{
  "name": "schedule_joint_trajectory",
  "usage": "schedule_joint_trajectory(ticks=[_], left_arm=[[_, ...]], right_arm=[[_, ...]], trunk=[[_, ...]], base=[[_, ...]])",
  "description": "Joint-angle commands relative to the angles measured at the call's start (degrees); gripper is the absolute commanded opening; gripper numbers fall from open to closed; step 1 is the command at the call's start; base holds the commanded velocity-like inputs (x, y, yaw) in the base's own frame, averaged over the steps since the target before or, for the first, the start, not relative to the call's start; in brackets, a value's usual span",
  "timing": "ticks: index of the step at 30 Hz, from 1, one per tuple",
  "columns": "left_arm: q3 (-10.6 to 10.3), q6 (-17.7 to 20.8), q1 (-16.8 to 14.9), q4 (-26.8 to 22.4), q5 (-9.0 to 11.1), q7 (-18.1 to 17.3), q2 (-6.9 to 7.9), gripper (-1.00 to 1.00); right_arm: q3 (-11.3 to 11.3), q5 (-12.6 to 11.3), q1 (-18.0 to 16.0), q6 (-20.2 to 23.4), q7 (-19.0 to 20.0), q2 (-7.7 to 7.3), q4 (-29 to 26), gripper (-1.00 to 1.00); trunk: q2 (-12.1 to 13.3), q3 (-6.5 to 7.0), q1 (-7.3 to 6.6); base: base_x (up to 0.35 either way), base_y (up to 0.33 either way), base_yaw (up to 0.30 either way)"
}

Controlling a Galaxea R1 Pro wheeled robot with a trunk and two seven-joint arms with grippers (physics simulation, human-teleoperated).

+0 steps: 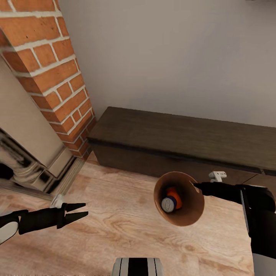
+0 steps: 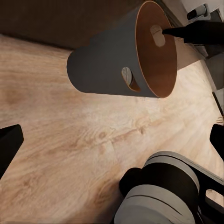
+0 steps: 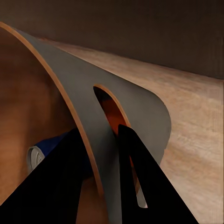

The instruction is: Put the three can of soda from the living room inside the tash can in the kitchen.

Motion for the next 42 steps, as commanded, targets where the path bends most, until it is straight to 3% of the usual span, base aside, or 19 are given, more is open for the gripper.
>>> schedule_joint_trajectory(ticks=[1,9,16,42], left_arm=[[0.0,-0.1,0.0,0.0,0.0,0.0,0.00,1.00],[0.0,0.0,0.0,0.1,0.6,0.2,-0.08,1.00],[0.1,-0.2,0.0,0.6,2.3,0.2,-0.02,1.00],[0.4,-0.5,0.0,0.6,2.4,-0.3,-0.02,1.00]], right_arm=[[0.0,-1.4,0.0,0.8,0.1,0.01,0.0,-1.00],[0.0,-1.4,0.0,0.8,0.1,0.01,0.0,-1.00],[0.0,-1.4,0.0,0.8,0.1,0.01,0.0,-1.00],[0.1,-1.4,-0.1,0.8,0.1,0.01,0.0,-1.00]], trunk=[[0.0,0.07,0.00],[0.0,0.58,0.00],[0.0,1.03,0.00],[0.0,2.70,0.00]], base=[[0.000,0.000,0.250],[0.000,0.000,0.250],[0.000,0.000,0.250],[0.000,0.000,0.247]])
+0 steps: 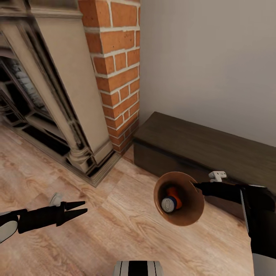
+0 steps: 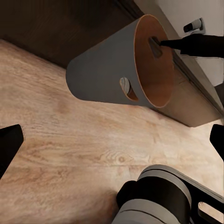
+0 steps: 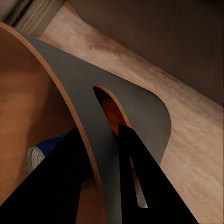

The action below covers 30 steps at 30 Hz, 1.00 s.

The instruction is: Put the three can of soda from the living room inside the tash can in the kitchen.

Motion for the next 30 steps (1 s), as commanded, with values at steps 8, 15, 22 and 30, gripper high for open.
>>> schedule_joint_trajectory(ticks=[8,15,22,30], left_arm=[[0.1,0.1,0.0,0.0,-0.1,0.3,-0.07,1.00],[-0.2,-0.1,0.0,0.0,-0.7,4.6,-0.56,1.00],[-0.4,0.0,0.0,-0.1,-0.9,10.9,-4.19,1.00],[-0.3,0.2,0.0,0.0,-1.1,11.4,-4.93,1.00]], right_arm=[[0.0,-1.5,0.0,0.8,0.1,0.01,0.0,-1.00],[0.0,-1.5,0.0,0.8,0.1,-0.07,0.0,-1.00],[0.0,-1.5,0.0,0.8,0.1,-0.15,0.0,-1.00],[0.2,-1.5,0.0,0.8,0.1,0.00,0.0,-1.00]], trunk=[[0.0,0.56,0.00],[0.0,1.05,0.00],[0.0,1.53,0.00],[0.0,2.08,0.00]], base=[[0.000,0.000,0.225],[0.000,0.000,0.224],[0.000,0.000,0.208],[0.000,0.000,0.188]])
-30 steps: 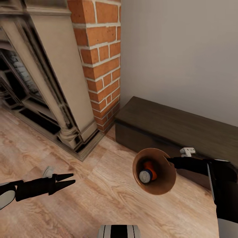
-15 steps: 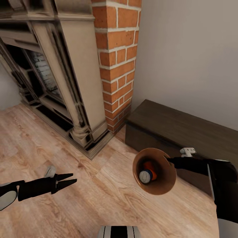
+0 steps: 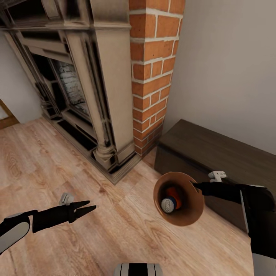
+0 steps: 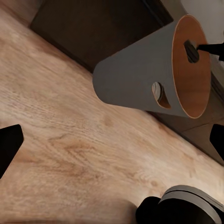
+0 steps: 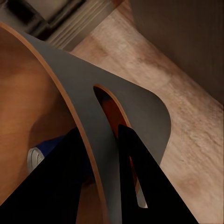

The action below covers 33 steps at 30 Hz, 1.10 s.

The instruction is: Put the three can of soda from the living room inside the tash can in the kitchen.

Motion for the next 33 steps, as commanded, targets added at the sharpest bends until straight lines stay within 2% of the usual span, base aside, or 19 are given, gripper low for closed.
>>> schedule_joint_trajectory(ticks=[1,8,25,33], left_arm=[[0.1,0.1,0.0,0.0,0.0,0.0,-0.05,1.00],[0.5,0.5,0.0,-0.1,0.0,-0.2,-0.23,1.00],[0.6,0.5,0.0,-0.1,0.0,-0.2,-0.43,1.00],[0.6,0.5,0.0,-0.1,0.1,-0.2,-0.41,1.00]], right_arm=[[0.0,-1.2,0.0,0.7,0.1,0.01,0.0,-1.00],[0.0,-1.2,0.0,0.7,0.1,0.03,0.0,-1.00],[0.1,-1.2,0.0,0.7,0.4,0.01,0.0,-1.00],[0.1,-1.2,0.0,0.7,0.6,0.01,0.0,-1.00]], trunk=[[0.0,0.08,0.00],[0.0,0.55,0.00],[0.0,1.49,0.00],[0.0,2.09,0.00]], base=[[0.000,0.000,0.187],[0.000,0.000,0.182],[0.000,0.000,0.060],[0.000,0.000,0.156]])
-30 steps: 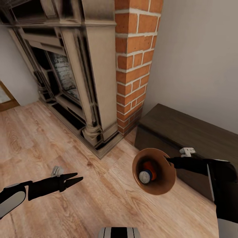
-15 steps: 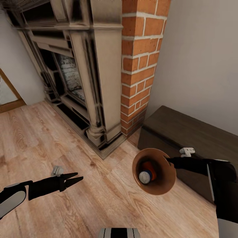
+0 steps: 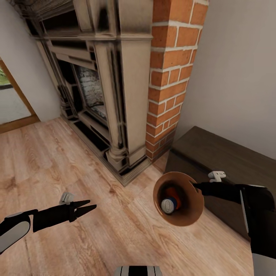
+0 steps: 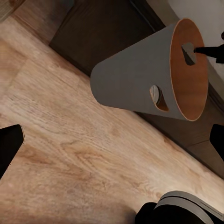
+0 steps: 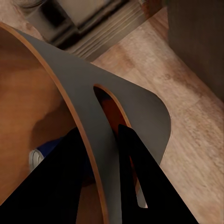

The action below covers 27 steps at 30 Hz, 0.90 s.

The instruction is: Put the three can of soda from the living room inside the tash can in the kitchen.

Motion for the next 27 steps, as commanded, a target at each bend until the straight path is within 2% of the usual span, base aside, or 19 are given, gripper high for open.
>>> schedule_joint_trajectory(ticks=[1,27], left_arm=[[0.0,0.0,0.0,0.0,0.0,0.0,0.00,1.00],[0.0,-0.1,0.0,0.0,0.0,-0.1,-0.07,1.00]], right_arm=[[0.0,-1.4,0.0,0.7,0.1,0.01,0.0,-1.00],[0.1,-1.4,0.0,0.7,0.0,0.01,0.0,-1.00]], trunk=[[0.0,0.07,0.00],[0.0,1.35,0.00]], base=[[0.000,0.000,0.214],[0.000,0.000,0.247]])
